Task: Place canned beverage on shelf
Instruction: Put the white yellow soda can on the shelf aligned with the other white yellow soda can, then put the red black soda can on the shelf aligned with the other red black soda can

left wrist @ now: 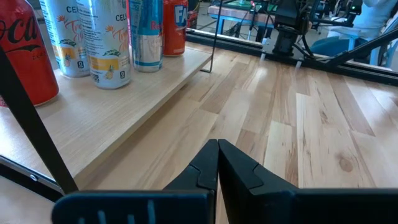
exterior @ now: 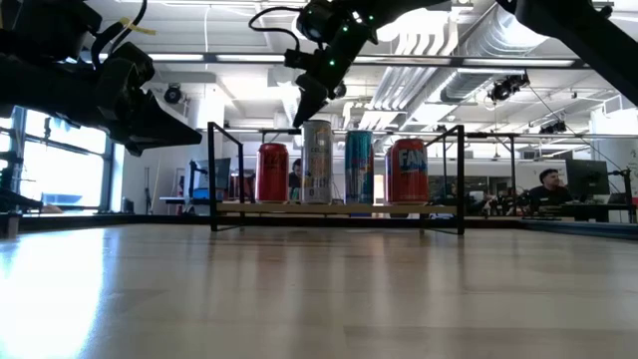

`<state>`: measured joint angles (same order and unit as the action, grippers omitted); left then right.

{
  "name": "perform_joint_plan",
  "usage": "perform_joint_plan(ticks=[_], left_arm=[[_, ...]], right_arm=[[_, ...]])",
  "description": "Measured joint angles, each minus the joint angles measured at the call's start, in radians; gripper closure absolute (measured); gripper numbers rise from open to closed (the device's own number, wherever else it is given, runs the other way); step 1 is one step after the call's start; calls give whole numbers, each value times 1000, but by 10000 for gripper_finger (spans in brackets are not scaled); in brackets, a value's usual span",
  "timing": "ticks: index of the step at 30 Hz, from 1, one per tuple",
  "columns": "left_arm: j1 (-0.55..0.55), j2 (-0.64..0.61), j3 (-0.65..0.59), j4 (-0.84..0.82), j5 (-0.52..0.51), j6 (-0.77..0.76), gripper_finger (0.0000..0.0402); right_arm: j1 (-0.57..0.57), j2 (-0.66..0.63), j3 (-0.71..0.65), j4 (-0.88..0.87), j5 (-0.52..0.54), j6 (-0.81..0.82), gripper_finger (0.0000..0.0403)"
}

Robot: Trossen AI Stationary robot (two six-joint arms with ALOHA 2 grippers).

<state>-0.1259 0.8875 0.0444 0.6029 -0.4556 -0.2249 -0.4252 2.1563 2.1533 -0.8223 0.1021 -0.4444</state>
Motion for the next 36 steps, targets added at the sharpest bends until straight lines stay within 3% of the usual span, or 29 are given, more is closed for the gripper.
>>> perform_joint_plan(ticks=[7,11,15,18,24,31,34,36], left_arm=[[0,0,0,-1,0,11,399],[0,0,0,-23,0,19,399],[-6,0,-1,-106,5,27,399],[-25,0,-1,-130,1,19,399],[-86,0,-1,-127,1,40,399],[-141,-2,25,-133,57,138,401],[-153,-3,82,-190,120,149,401],[-158,-7,152,-319,151,159,401]], right_arm=[[16,2,120,-14,-36,-8,403],[54,1,139,-12,-196,-51,403],[106,0,68,100,-381,-74,403],[156,0,-36,245,-401,-89,403],[234,-41,-344,627,-327,-64,403],[299,-224,-781,1019,-314,27,403],[334,-311,-945,1137,-243,63,403],[362,-366,-1034,1171,-171,67,403]])
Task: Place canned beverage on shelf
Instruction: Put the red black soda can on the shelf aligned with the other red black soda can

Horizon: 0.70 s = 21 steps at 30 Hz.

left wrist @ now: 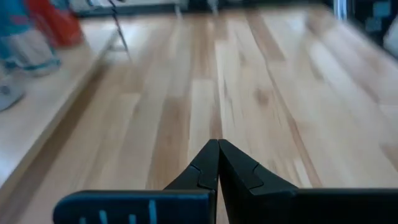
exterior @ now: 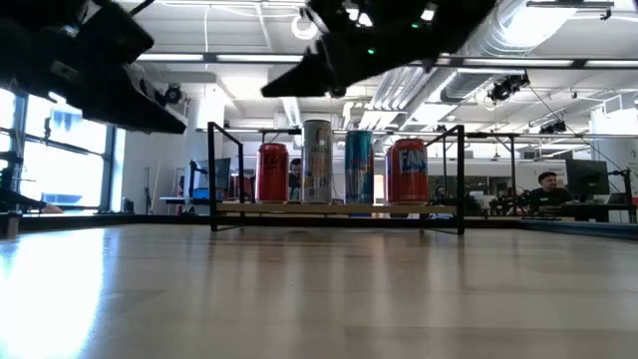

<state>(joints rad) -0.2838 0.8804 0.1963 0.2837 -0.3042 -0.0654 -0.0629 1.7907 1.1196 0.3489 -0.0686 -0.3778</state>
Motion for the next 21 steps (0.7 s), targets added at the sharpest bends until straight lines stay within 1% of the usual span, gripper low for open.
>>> perform_joint_plan(ticks=[2,4,8,11,15,19,21], left_arm=[[0,3,96,-198,18,8,401],[0,9,213,-407,39,-32,401],[-16,46,461,-798,110,-148,401],[-48,98,635,-1057,152,-265,401],[-108,202,831,-1327,189,-424,401],[-180,330,990,-1529,262,-601,401],[-227,390,1053,-1611,272,-662,401]], right_arm=[[29,-45,-72,-2,72,8,403],[59,-82,-129,-2,131,29,403],[124,-138,-224,15,212,41,403],[171,-154,-276,11,276,51,403],[217,-158,-319,15,366,90,403],[249,-156,-354,28,395,141,403],[263,-156,-370,33,408,159,403]])
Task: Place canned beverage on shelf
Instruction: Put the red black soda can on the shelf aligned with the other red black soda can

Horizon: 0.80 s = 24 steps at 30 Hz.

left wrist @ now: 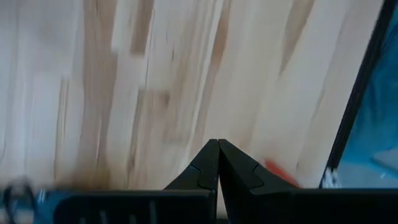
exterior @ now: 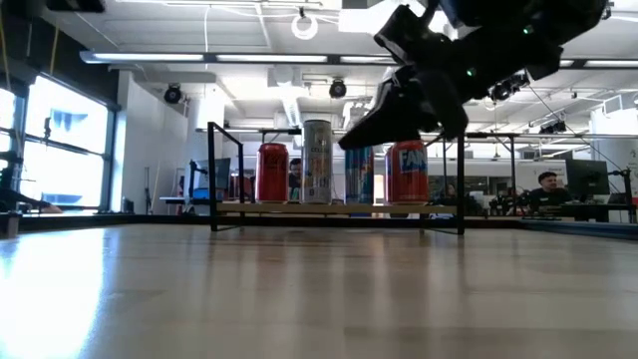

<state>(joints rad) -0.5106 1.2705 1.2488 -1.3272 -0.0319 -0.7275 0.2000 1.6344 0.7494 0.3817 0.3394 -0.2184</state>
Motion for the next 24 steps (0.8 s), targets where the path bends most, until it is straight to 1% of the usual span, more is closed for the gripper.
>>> perform_joint_plan(ticks=[3,5,8,10,12,15,19,22,24], left_arm=[[-69,75,66,-106,6,-102,401],[-106,112,94,-139,35,-173,401],[-158,141,100,-133,117,-278,401],[-199,148,100,-127,142,-363,399],[-240,148,100,-112,170,-449,387],[-297,148,100,-108,168,-600,354],[-366,148,100,-93,175,-799,285],[-411,148,96,-31,162,-898,231],[-433,149,73,37,137,-949,204]], right_arm=[[16,0,-15,3,8,18,403],[28,1,-15,2,28,20,403],[43,1,-15,4,43,18,403],[51,1,-15,5,43,19,403],[58,1,-15,4,42,25,403],[66,1,-15,4,42,30,403],[72,1,-15,4,42,37,403],[79,2,-15,3,42,54,403],[87,2,-15,2,42,60,403]])
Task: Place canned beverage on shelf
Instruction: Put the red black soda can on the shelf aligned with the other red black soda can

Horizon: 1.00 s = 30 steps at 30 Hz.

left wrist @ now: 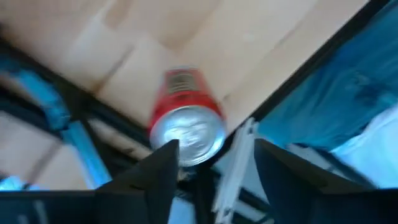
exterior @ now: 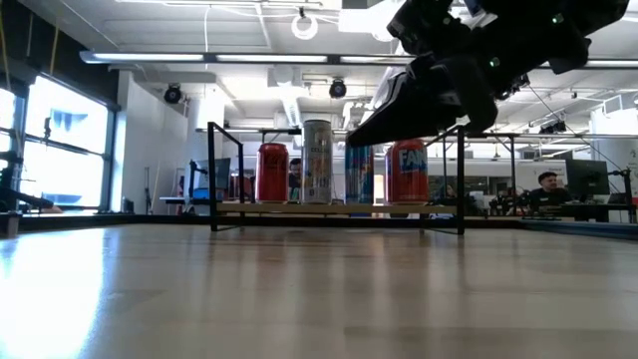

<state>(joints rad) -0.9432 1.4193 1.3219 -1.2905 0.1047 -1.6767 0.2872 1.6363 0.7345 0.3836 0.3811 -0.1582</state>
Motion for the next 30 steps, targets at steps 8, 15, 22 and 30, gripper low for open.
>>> perform_joint_plan(ticks=[8,15,22,30], left_arm=[[-56,2,-136,168,-9,-101,157],[-90,6,-143,147,-7,-161,153],[-93,57,-139,134,59,-127,153],[-91,69,-140,116,73,-102,153]], right_arm=[[38,0,0,0,-4,2,403],[57,0,0,0,-4,2,403],[56,0,1,1,-3,3,403],[56,0,1,1,-3,3,403]])
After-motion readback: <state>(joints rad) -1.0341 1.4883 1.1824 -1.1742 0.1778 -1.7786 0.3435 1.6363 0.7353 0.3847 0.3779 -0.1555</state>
